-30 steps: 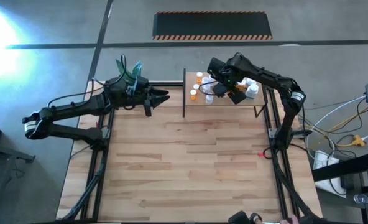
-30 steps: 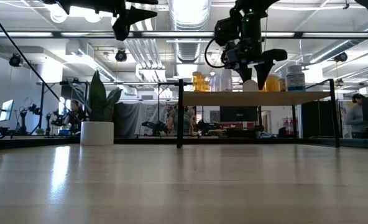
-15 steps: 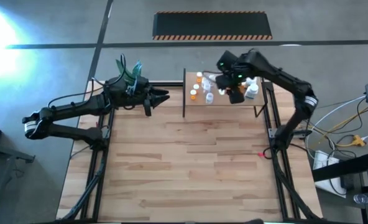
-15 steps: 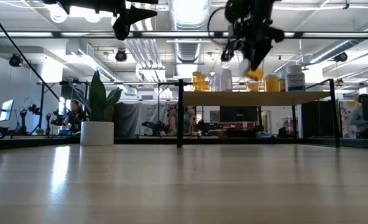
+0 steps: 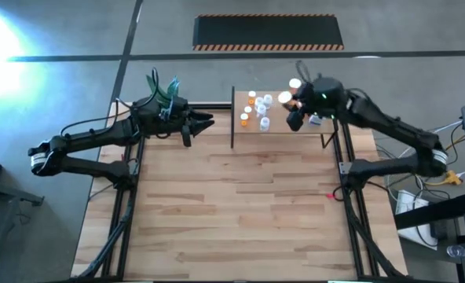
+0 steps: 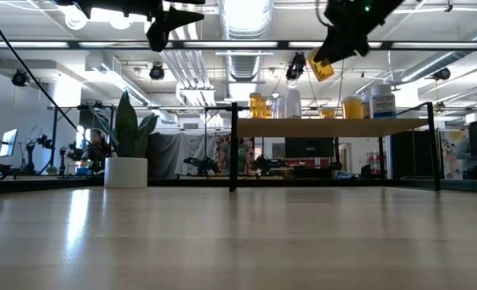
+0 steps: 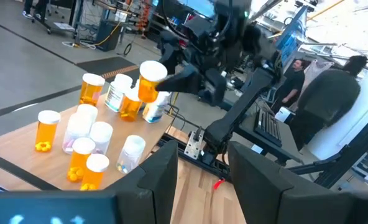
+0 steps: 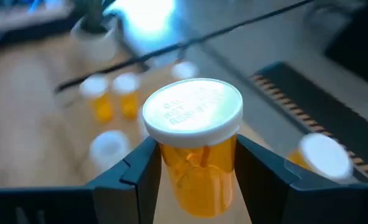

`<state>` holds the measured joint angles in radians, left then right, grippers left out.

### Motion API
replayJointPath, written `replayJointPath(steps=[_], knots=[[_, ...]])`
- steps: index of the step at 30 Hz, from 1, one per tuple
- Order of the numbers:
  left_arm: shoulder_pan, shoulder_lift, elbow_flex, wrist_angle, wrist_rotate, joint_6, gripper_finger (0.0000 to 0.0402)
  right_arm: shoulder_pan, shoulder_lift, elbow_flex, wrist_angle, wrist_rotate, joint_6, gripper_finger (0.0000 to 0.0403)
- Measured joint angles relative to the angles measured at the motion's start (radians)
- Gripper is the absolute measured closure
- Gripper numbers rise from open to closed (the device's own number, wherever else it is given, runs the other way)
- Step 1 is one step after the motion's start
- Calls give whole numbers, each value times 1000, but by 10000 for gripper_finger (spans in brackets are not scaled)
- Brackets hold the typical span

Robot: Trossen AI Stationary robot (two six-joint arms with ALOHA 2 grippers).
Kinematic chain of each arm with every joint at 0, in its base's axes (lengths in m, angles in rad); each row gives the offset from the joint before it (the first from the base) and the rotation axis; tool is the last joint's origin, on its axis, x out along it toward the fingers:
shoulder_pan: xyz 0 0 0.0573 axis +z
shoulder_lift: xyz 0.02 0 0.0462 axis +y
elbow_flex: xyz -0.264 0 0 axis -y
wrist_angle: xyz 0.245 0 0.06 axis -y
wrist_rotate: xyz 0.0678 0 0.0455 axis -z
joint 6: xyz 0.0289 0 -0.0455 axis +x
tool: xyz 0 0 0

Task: Pick and place medicine bottles onto shelf by color
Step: Adjust the pill bottles on the shelf

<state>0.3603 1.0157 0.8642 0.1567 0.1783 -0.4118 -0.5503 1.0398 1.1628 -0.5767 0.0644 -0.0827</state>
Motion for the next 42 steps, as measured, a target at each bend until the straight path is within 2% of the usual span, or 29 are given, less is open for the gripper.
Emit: replayJointPath(steps=[4, 9, 16, 22, 29, 42], knots=[[0, 0, 0, 0, 0, 0, 275, 27, -119, -225, 241, 111, 122, 235], [0, 0, 0, 0, 0, 0, 275, 50, -218, -442, 396, 270, 194, 235], [0, 0, 0, 0, 0, 0, 275, 53, -281, -633, 581, 303, 244, 235], [0, 0, 1, 0, 0, 0, 275, 55, -277, -690, 620, 303, 244, 235], [0, 0, 2, 0, -2, 0, 275, 55, -274, -696, 605, 295, 228, 232], [0, 0, 2, 2, -3, -2, 275, 55, -272, -696, 516, 265, 252, 181]])
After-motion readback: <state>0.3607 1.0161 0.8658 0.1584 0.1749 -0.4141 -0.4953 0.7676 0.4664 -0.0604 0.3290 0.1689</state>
